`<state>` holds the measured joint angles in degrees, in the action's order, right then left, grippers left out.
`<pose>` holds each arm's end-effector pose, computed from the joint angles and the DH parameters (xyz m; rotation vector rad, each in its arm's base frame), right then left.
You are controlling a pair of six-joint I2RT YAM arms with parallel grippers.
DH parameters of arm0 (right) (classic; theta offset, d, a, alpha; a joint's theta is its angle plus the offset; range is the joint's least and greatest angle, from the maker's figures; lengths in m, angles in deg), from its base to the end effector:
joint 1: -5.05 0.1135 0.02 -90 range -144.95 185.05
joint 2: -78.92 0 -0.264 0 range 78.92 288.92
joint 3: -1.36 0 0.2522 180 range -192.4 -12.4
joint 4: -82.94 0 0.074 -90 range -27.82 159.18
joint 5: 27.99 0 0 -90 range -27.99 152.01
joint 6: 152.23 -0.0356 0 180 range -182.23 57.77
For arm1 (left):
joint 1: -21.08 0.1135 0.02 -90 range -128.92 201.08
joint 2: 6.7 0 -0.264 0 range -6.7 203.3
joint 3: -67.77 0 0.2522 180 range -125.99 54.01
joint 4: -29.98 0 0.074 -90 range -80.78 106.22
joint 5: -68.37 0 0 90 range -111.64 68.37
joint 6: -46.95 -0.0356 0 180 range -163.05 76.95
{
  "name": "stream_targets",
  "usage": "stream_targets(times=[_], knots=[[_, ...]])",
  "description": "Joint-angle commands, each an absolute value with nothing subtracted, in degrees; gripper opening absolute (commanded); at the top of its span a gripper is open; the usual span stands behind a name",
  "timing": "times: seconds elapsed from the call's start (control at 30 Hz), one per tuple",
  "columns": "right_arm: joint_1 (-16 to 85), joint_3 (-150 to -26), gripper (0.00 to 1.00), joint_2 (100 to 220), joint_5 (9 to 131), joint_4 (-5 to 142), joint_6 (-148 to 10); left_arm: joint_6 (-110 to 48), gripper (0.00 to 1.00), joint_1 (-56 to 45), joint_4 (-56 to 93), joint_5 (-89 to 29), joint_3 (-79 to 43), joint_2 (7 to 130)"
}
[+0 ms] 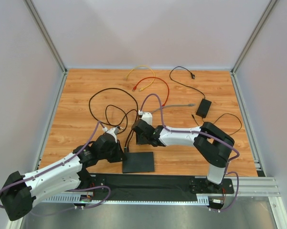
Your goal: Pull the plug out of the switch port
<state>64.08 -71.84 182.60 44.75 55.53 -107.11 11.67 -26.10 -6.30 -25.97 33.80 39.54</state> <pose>0.1929 0.3008 0.1506 -0.2031 2.5392 0.3387 0.1043 -0.1165 0.1685 -0.1347 2.6160 -0.8322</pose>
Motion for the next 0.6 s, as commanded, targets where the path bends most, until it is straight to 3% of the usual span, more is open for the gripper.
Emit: stream_targets(times=[0.0, 0.57], knots=[[64.56, -73.82, 0.40, 186.58, 43.20, 48.88, -106.08, 10.65, 0.13, -26.20, -6.63, -25.94, 33.70, 38.83], [64.47, -73.93, 0.28, 186.42, 40.47, 45.71, -108.46, 10.56, 0.13, -26.20, -6.80, -25.94, 33.70, 38.57]])
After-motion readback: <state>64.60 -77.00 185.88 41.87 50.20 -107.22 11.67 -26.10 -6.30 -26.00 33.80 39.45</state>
